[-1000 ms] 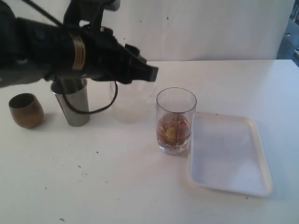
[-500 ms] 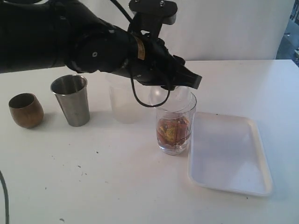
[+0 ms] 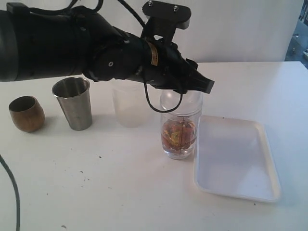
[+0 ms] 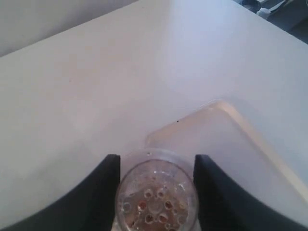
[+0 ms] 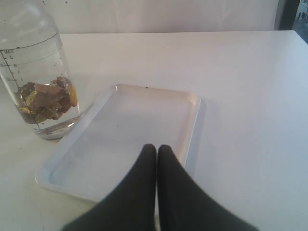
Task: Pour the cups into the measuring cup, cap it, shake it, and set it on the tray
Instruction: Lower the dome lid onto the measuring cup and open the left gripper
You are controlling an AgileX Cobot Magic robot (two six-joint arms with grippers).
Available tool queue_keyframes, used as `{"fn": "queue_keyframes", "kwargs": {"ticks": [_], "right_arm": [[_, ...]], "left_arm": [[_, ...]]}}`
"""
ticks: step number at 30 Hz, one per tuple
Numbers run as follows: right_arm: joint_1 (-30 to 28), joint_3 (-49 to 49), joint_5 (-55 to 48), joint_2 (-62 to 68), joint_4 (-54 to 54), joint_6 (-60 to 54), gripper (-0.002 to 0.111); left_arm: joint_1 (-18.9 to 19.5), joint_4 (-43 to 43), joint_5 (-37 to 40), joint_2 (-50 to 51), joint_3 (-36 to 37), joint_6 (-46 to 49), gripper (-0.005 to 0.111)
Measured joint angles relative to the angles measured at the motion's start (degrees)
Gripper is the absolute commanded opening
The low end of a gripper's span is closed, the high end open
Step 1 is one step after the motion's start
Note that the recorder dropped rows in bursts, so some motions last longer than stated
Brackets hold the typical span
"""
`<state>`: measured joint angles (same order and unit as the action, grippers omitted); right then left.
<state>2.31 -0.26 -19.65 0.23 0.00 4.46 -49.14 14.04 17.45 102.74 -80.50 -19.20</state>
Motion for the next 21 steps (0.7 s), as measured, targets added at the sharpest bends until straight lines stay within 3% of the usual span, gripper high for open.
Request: {"fn": "queue_keyframes", "kwargs": {"ticks": [9,11,17,21], "right_arm": [[0.0,0.0,0.0,0.0,0.0,0.0,0.0],[0.0,0.0,0.0,0.0,0.0,0.0,0.0],[0.0,0.0,0.0,0.0,0.0,0.0,0.0],[0.0,0.0,0.0,0.0,0.0,0.0,0.0]], "left_arm": [[0.0,0.24,-1.28,1.37,-0.36,0.99,0.002],[0.0,0.24,-1.28,1.37,-0.36,0.99,0.011],[0.0,0.14,-1.41,1.37,-0.36,1.1,0.054],[0.0,0.14,-0.4,1.49,-0.36,1.21,0.06]]}}
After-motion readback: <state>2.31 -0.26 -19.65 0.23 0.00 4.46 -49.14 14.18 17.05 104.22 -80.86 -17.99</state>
